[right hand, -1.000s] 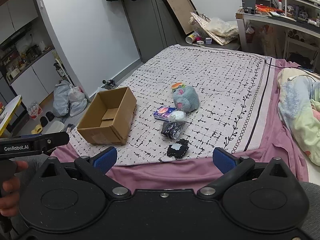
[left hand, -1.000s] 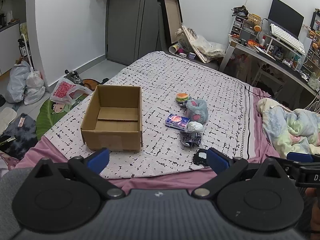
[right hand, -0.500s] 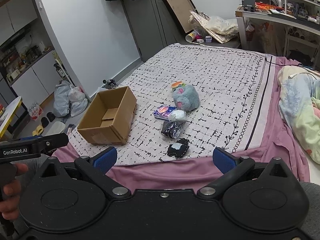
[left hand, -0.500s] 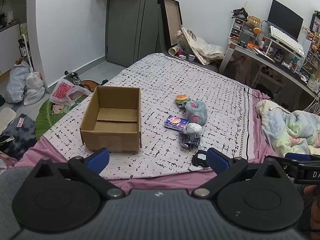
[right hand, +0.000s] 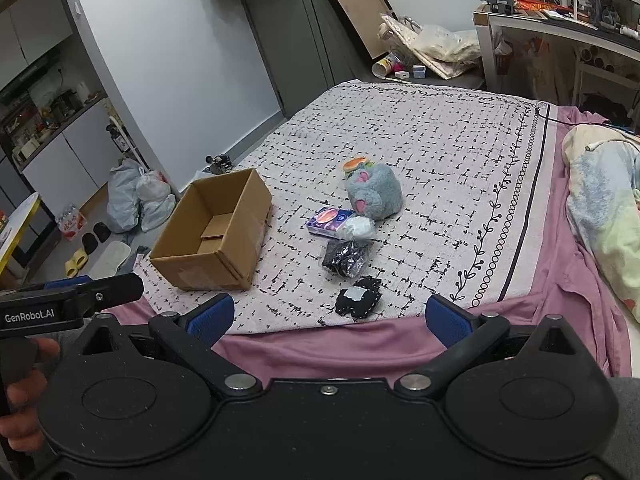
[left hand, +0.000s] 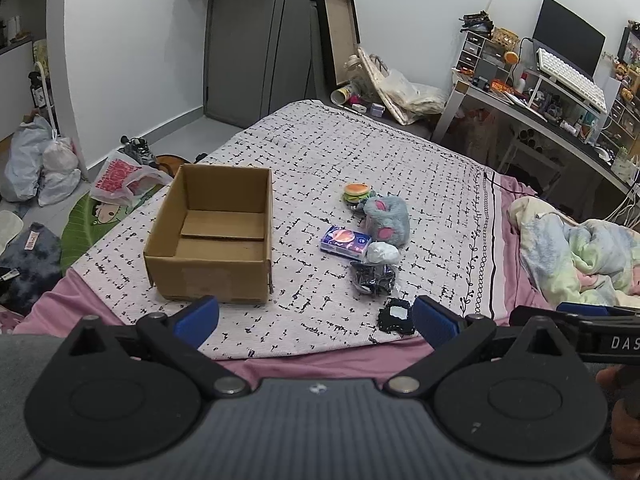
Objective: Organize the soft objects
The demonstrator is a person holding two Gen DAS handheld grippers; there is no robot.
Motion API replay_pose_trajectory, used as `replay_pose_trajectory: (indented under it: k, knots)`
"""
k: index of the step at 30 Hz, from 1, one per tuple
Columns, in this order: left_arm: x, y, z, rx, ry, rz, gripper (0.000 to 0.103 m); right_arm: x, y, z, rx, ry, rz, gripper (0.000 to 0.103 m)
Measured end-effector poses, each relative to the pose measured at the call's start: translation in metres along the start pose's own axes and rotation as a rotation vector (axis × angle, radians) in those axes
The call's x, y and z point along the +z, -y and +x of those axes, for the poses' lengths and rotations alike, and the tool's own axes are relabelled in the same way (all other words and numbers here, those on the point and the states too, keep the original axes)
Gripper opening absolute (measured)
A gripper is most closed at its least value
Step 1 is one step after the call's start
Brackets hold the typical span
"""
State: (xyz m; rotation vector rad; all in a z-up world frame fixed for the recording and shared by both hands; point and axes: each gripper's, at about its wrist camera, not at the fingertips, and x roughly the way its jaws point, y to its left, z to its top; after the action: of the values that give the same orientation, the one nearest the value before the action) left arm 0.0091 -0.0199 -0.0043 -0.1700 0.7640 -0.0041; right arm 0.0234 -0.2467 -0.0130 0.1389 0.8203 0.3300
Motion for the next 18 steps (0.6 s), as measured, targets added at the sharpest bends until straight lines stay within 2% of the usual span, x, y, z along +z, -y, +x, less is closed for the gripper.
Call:
replay_pose_trajectory:
  k: [9, 18]
  knots:
    - [0.012, -0.003, 0.028, -0.012, -0.020, -0.030, 0.102, 0.011, 0.009, 0.018, 0.005, -0.010, 0.000, 0.103]
    - [0.026, 0.005, 0.068, -0.036, -0.061, -0.026, 0.102, 0.023, 0.031, 0.048, 0.039, -0.051, 0.084, 0.103]
